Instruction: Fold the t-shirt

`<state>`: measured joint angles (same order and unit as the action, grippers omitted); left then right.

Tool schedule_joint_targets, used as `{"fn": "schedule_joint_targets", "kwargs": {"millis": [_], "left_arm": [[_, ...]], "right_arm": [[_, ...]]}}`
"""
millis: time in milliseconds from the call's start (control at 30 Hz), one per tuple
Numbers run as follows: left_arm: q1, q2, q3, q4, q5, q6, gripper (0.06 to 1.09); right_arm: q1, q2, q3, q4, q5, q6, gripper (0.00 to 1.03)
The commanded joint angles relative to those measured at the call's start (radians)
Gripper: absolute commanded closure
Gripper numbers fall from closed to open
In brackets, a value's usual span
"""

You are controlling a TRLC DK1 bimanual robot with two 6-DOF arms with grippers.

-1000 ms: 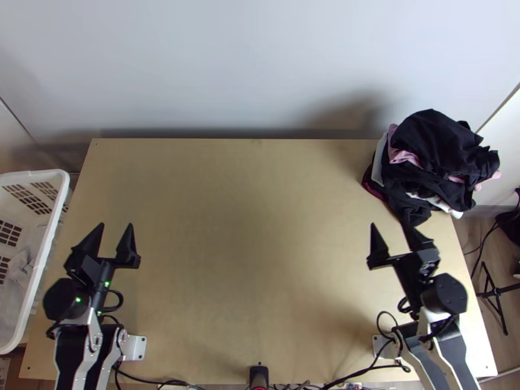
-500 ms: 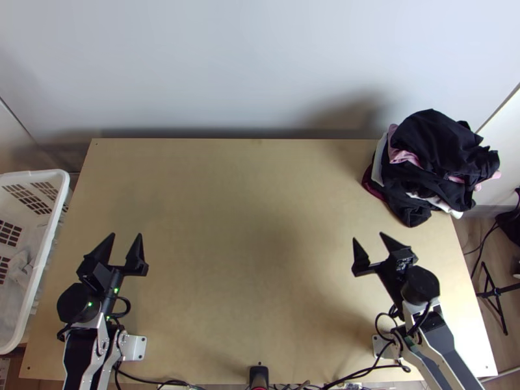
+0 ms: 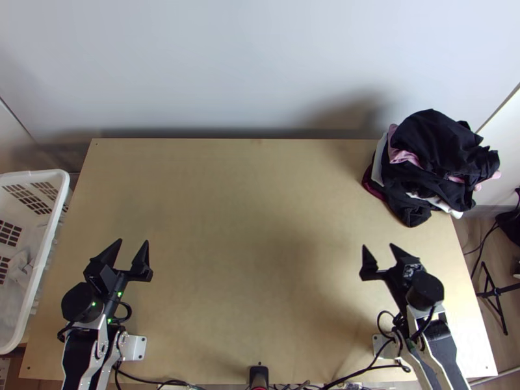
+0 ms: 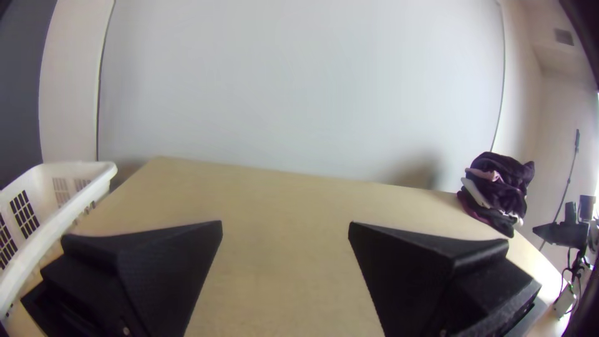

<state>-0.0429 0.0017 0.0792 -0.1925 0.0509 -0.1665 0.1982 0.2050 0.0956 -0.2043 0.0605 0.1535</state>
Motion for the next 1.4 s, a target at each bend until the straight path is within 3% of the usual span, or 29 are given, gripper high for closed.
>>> {"fn": "schedule_joint_targets", "kwargs": {"millis": [0, 233, 1367], "left_arm": [[0.035, -0.003, 0.001, -0.008, -0.011, -0.022, 0.10], [0.046, -0.003, -0.002, -0.019, -0.013, -0.068, 0.10], [0.044, -0.003, -0.002, -0.019, -0.013, -0.067, 0.10]], "right_arm": [[-0.135, -0.110, 0.000, -0.021, -0.037, 0.038, 0.04], [-0.240, -0.179, -0.002, -0.027, -0.047, 0.075, 0.04], [-0.233, -0.207, 0.000, -0.027, -0.045, 0.075, 0.04]]}}
